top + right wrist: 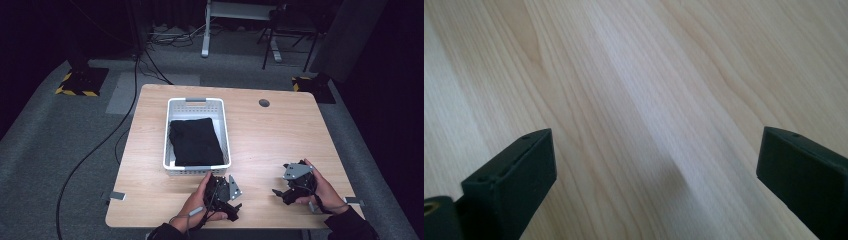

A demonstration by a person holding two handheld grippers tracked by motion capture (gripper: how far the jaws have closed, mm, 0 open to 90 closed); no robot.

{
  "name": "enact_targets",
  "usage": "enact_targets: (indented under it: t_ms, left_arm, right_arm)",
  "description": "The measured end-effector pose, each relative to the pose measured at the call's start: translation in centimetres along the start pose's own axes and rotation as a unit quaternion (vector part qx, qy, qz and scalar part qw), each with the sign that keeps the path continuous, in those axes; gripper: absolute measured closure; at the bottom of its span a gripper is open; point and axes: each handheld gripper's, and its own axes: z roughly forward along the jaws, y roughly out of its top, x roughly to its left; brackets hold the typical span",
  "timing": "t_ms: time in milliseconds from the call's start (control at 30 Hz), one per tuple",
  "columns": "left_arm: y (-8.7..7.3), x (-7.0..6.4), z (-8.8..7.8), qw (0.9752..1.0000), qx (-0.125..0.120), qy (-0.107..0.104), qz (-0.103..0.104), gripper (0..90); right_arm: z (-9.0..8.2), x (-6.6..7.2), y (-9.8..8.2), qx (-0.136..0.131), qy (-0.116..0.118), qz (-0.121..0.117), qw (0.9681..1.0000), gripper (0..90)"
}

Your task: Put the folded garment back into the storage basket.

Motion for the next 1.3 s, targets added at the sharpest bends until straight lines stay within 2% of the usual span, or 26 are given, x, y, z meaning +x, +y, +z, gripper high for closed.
enact_targets:
  t_ms: [100,233,333,500,567,733,767,867,933,967,1133,1300]
  left_arm:
    - [-0.1,0.2,0.1,1.0,0.001,-0.006,-0.003,2.3]
    - [-0.4,0.4,0.4,0.9999,0.003,-0.015,-0.005,2.5]
    - [-0.6,0.5,0.8,0.9997,0.008,-0.021,-0.007,2.6]
    - [-0.8,0.7,1.0,0.9994,0.004,-0.032,-0.015,2.7]
    - [-1.0,0.9,1.1,0.9989,0.001,-0.039,-0.024,2.7]
    - [-1.5,1.6,1.3,0.9971,-0.007,-0.06,-0.046,2.1]
    - [-1.5,1.6,1.3,0.9971,-0.007,-0.06,-0.046,1.7]
    - [-1.6,1.8,1.3,0.9972,-0.007,-0.06,-0.045,1.4]
    - [-1.6,1.9,1.2,0.9972,-0.006,-0.061,-0.044,1.4]
    - [-1.6,1.9,1.2,0.9972,-0.006,-0.061,-0.044,1.4]
    - [-1.6,1.9,1.3,0.9971,-0.006,-0.062,-0.043,1.1]
    - [-1.6,1.9,1.3,0.9972,-0.006,-0.061,-0.043,1.0]
  right_arm:
    - [-0.4,-0.2,-1.2,0.005,-0.004,0.008,0.9999,2.8]
    - [-1.1,-0.5,-2.8,-0.005,-0.006,0.023,0.9997,2.5]
    - [-1.4,-0.7,-4.0,-0.008,-0.004,0.034,0.9994,2.4]
    - [-1.8,-0.9,-5.6,-0.017,0.005,0.055,0.9983,1.9]
    - [-1.9,-1.1,-6.1,-0.024,0.009,0.066,0.9975,1.4]
    - [-2.0,-1.6,-7.4,-0.042,0.022,0.098,0.9941,0.5]
    - [-2.0,-1.6,-7.4,-0.042,0.022,0.098,0.9941,0.5]
    - [-2.1,-2.1,-8.6,-0.055,0.03,0.13,0.9895,0.4]
    - [-2.1,-2.5,-9.4,-0.065,0.039,0.155,0.9851,0.4]
    - [-2.2,-2.6,-9.8,-0.069,0.036,0.158,0.9843,0.4]
    - [-2.8,-3.2,-10.9,-0.067,0.022,0.174,0.9822,0.4]
    - [-2.8,-3.3,-11.0,-0.066,0.018,0.179,0.9814,0.4]
